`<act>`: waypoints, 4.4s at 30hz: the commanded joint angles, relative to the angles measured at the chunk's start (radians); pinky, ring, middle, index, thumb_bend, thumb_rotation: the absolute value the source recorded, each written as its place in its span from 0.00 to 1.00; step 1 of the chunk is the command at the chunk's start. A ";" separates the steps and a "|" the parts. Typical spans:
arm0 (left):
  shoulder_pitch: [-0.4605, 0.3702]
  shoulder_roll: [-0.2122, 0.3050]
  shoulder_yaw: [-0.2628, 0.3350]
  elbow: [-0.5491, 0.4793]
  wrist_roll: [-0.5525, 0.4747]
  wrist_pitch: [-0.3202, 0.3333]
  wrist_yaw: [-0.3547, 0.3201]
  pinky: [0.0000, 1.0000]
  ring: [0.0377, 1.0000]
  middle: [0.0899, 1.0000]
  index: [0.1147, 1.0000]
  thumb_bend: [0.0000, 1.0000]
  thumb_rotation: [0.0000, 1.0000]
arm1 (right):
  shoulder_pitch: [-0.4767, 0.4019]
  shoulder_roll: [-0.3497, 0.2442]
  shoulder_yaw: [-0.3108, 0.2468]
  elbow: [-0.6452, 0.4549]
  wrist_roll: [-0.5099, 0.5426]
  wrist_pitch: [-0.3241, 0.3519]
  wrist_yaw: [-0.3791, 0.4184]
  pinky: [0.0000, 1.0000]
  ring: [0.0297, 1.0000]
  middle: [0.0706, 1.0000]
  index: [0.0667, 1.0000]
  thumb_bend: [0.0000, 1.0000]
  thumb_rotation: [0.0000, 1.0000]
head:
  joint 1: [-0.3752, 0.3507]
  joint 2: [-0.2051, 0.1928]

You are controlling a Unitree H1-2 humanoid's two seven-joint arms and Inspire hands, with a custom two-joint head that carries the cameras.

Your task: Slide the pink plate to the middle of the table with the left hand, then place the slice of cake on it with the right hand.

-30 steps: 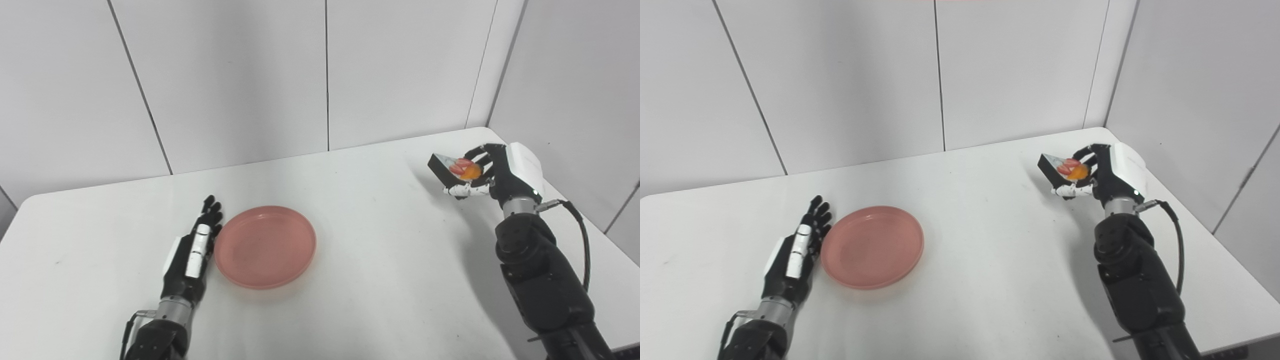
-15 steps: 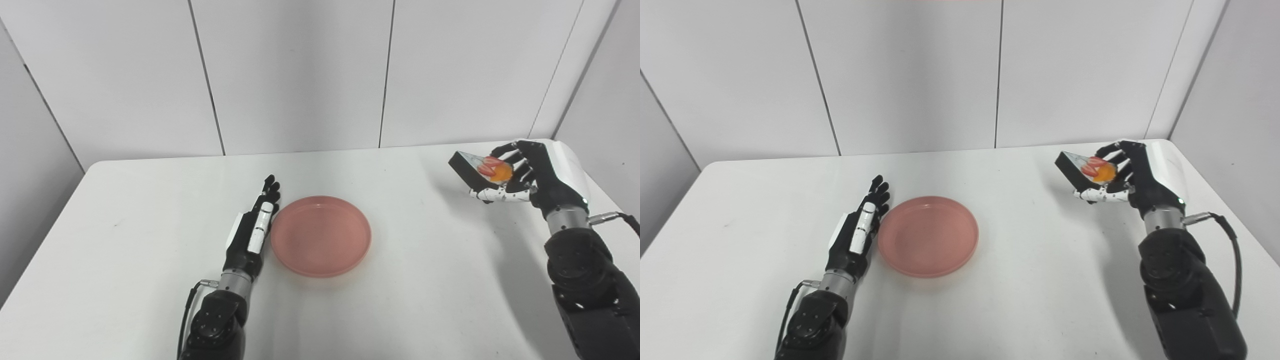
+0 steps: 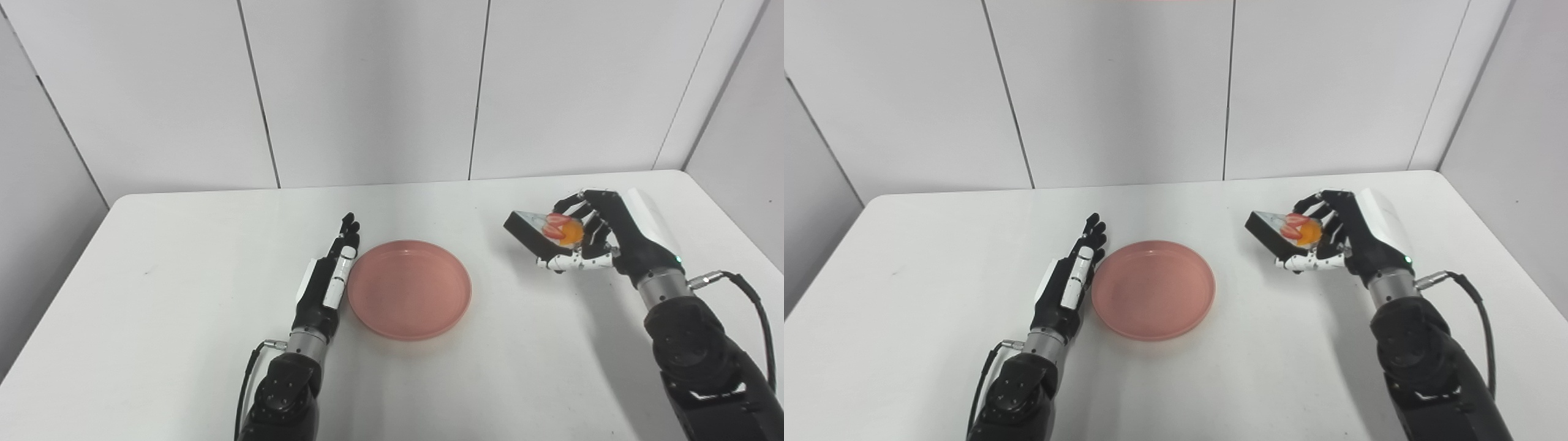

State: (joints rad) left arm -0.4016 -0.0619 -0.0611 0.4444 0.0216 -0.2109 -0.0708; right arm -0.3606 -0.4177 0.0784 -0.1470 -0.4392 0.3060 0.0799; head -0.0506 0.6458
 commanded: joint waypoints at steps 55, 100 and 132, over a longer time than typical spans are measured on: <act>0.006 -0.041 -0.062 -0.008 0.073 0.012 0.067 1.00 1.00 1.00 1.00 0.63 1.00 | -0.206 0.164 0.284 0.340 -0.212 -0.262 0.027 0.28 0.35 0.39 0.48 0.52 0.00 | 0.026 0.029; 0.039 0.033 -0.002 -0.075 -0.028 0.061 -0.001 1.00 1.00 1.00 1.00 0.58 1.00 | -0.018 0.339 -0.002 0.258 0.202 -0.348 -0.084 1.00 1.00 1.00 1.00 0.61 0.92 | 0.060 0.021; 0.026 0.042 0.016 -0.054 -0.042 0.062 -0.011 1.00 1.00 1.00 1.00 0.55 1.00 | 0.045 0.426 -0.146 0.208 0.556 -0.168 -0.075 1.00 1.00 1.00 1.00 0.63 0.92 | 0.039 0.023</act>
State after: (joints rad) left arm -0.3658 -0.0209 -0.0535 0.3799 -0.0033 -0.1371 -0.0808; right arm -0.2949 0.0088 -0.0672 0.1070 0.1104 0.1325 0.0050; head -0.0123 0.6688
